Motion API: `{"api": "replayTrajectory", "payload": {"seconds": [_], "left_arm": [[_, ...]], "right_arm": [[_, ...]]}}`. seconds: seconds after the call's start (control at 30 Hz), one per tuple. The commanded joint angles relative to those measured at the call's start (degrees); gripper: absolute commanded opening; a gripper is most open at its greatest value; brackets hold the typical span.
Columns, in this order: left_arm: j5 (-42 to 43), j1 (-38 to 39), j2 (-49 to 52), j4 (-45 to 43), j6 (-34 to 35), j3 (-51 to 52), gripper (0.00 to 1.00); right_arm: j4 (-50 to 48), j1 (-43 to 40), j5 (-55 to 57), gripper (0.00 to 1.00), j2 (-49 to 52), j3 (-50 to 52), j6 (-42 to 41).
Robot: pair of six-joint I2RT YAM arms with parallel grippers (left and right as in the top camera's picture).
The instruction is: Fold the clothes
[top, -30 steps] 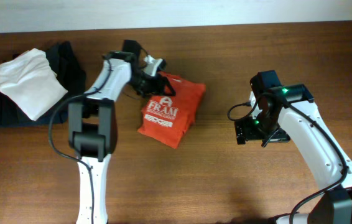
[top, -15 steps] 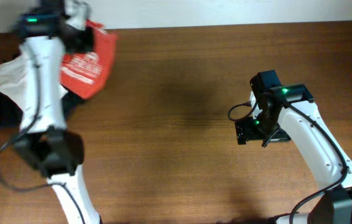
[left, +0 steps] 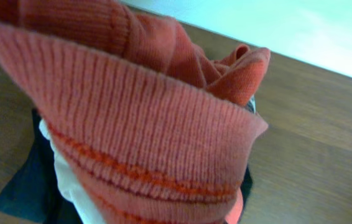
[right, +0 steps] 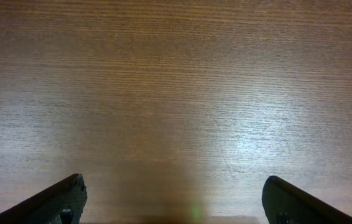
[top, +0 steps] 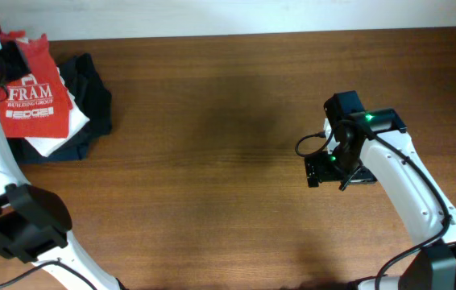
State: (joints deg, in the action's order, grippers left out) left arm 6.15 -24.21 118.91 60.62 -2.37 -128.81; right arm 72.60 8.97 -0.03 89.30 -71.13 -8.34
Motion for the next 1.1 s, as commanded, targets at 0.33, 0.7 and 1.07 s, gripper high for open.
{"api": "replayTrajectory", "payload": {"seconds": [0.33, 0.7, 1.07], "left_arm": [[2.4, -4.5, 1.3, -8.4, 0.4, -4.3, 0.99], [2.8, 22.1, 0.0, 21.9, 0.4, -3.2, 0.99], [-1.6, 26.9, -17.3, 33.0, 1.8, 17.6, 0.99]], "right_arm": [[-2.1, -0.4, 0.0, 0.99, -0.8, -0.4, 0.3], [-13.5, -0.5, -16.1, 0.99, -0.8, -0.5, 0.4], [2.2, -0.5, -7.5, 0.99, -14.3, -0.4, -1.2]]}}
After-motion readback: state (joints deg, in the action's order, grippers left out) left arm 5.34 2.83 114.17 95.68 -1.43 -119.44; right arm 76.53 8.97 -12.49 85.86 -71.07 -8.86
